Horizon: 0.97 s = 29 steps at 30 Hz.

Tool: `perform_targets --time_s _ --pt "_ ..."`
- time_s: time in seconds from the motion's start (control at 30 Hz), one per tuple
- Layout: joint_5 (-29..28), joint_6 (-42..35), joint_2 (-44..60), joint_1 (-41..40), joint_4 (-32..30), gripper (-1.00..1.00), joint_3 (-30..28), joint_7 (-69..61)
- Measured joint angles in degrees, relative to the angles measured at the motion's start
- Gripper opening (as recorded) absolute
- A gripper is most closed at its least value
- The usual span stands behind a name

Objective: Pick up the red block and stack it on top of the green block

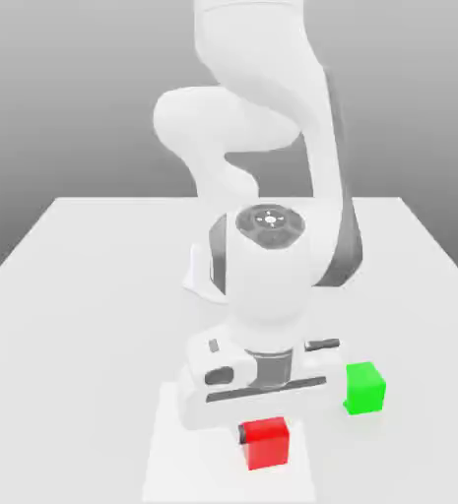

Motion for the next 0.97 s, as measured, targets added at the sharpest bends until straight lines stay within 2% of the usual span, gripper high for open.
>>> perform_targets --time_s 0.17,0.4,0.63,0.87,0.9,0.97 --pt "0.79 -7.76 -9.34 -0.04 -1.56 -1.00 0.73 -0.60" --pt "5.12 -10.58 -16.96 7.83 -6.02 -1.00 6.39 -4.04" --pt "4.77 -12.48 -23.39 14.28 -10.71 -1.00 10.35 -4.15" --pt "-1.92 -1.89 -12.69 14.80 -10.82 -1.00 9.71 0.58" --pt "-2.85 -0.48 -11.19 15.07 -10.79 1.00 9.29 1.24" --pt "-2.85 -0.48 -11.19 15.07 -10.79 1.00 9.29 1.24"
